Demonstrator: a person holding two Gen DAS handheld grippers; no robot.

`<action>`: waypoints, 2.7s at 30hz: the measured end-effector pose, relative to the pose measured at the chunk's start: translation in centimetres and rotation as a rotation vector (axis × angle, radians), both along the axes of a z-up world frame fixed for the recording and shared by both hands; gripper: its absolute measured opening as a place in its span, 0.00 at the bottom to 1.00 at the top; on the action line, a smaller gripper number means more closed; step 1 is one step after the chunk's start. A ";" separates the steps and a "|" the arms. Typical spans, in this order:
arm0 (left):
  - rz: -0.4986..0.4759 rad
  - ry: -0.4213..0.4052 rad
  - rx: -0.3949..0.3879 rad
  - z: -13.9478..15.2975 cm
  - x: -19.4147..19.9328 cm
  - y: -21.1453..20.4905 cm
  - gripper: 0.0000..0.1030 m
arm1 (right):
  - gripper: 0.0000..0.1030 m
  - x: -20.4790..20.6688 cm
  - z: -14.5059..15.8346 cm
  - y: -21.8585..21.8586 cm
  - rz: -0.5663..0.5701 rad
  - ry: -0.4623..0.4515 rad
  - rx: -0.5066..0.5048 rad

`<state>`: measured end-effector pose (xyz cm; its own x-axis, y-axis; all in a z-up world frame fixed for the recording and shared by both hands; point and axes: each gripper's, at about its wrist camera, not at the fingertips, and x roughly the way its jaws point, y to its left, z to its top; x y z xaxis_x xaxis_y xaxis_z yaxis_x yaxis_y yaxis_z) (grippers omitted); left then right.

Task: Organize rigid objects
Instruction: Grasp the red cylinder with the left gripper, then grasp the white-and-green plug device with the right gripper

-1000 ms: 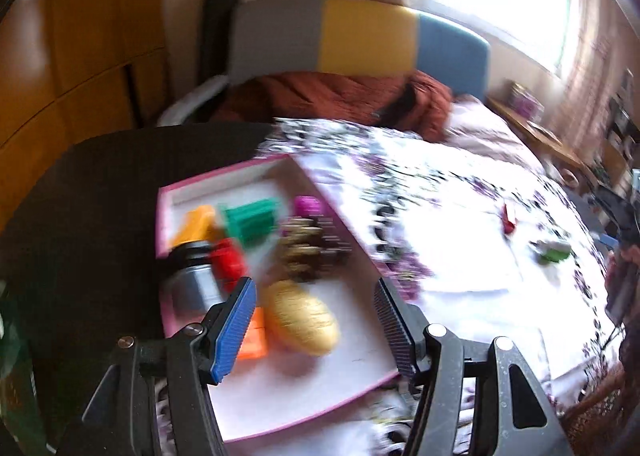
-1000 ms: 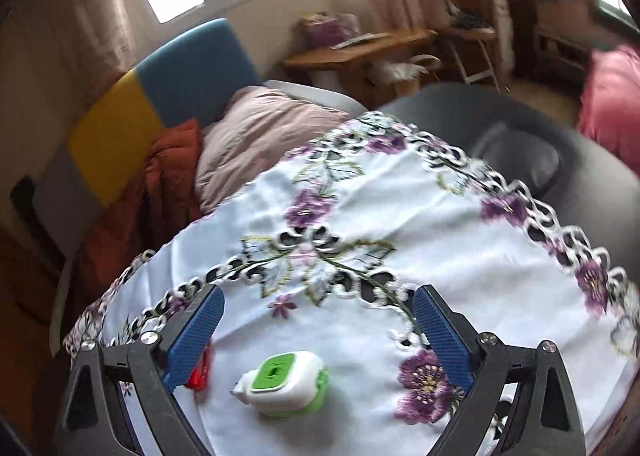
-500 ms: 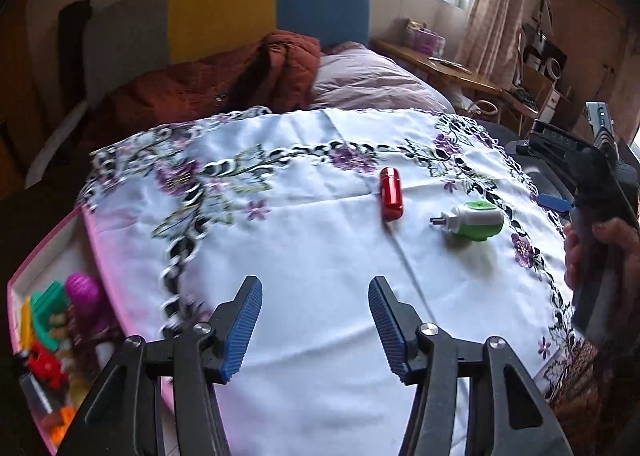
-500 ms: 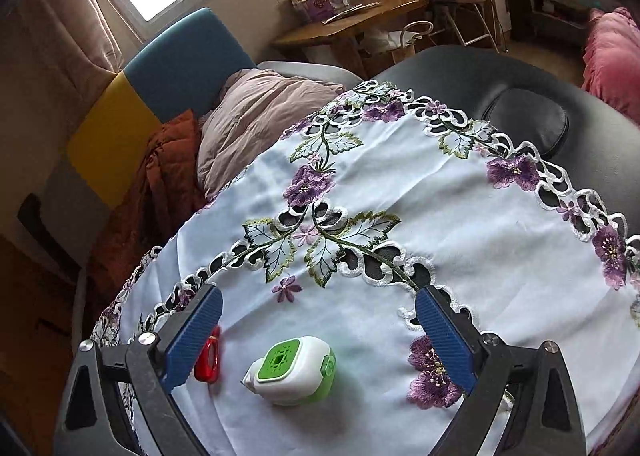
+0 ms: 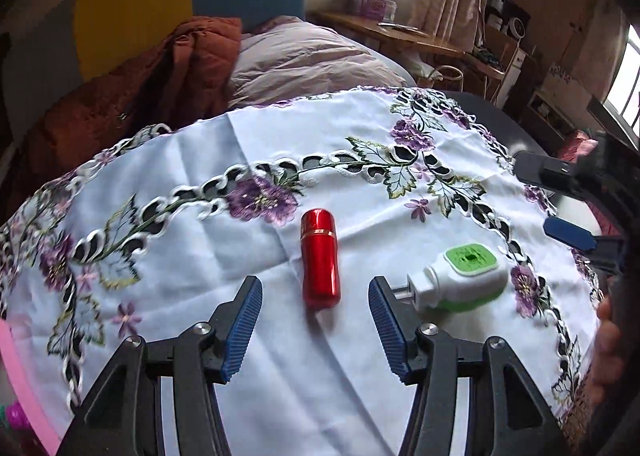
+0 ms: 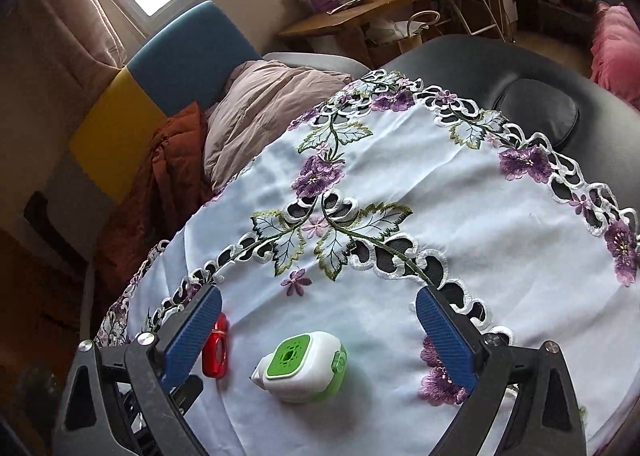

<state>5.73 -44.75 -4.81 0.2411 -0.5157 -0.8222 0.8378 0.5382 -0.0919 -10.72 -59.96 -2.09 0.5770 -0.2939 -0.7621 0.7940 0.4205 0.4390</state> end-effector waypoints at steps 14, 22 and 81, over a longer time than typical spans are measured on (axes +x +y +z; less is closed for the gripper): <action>0.022 0.027 0.045 -3.2 1.5 -2.0 0.25 | 0.96 0.6 -0.5 -0.1 0.013 0.024 0.001; 0.105 0.051 0.033 -2.9 -1.5 5.9 0.25 | 0.96 1.8 -1.2 0.5 0.081 0.063 0.007; 0.170 0.012 -0.094 -3.4 -7.7 17.0 0.26 | 0.50 9.5 -4.3 13.9 0.840 0.409 -0.306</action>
<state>-1.96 -27.77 -8.20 0.3222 -0.5425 -0.7758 0.7338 0.6609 -0.1574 -1.19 -46.06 -6.43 0.3972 -0.1268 -0.9089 0.2507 0.9677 -0.0254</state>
